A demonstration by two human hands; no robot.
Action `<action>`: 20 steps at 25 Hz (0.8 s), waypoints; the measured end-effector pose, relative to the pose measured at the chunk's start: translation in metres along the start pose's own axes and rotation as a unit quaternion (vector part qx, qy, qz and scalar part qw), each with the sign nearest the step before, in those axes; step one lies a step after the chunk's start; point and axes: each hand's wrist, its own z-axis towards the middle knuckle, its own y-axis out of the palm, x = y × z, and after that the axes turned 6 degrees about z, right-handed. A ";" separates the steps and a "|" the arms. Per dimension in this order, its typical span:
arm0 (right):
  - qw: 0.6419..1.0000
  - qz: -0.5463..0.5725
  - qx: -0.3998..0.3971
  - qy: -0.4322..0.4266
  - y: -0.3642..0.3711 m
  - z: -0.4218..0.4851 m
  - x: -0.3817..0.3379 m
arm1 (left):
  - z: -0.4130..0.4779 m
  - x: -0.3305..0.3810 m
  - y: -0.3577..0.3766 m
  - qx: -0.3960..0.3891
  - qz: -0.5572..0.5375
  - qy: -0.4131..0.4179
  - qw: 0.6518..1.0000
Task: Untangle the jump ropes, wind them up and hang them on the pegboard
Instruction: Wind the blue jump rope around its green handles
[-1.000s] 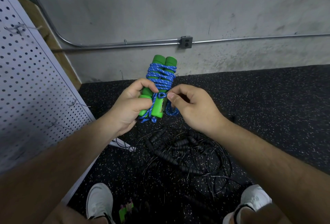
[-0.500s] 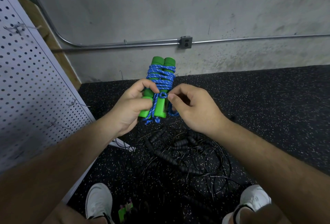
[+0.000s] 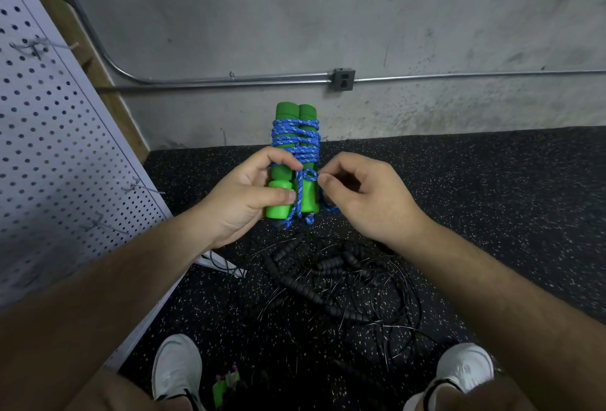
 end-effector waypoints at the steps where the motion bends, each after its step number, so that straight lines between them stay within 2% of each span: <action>1: 1.000 -0.010 0.000 -0.012 -0.001 0.000 0.000 | 0.000 0.000 0.001 0.002 -0.004 -0.001 1.000; 6: 0.988 -0.103 -0.014 -0.113 -0.002 0.002 0.001 | -0.001 -0.003 0.007 0.022 -0.016 0.003 1.000; 10: 0.975 -0.167 -0.017 -0.142 0.007 -0.003 -0.004 | 0.001 -0.006 0.009 0.043 0.017 0.013 0.999; 16: 0.983 -0.150 0.014 -0.101 0.008 -0.001 -0.004 | 0.002 -0.005 0.011 0.037 0.042 0.023 0.998; 20: 0.994 -0.082 0.040 -0.051 0.009 -0.002 -0.005 | 0.000 -0.001 0.013 0.038 0.072 0.040 0.996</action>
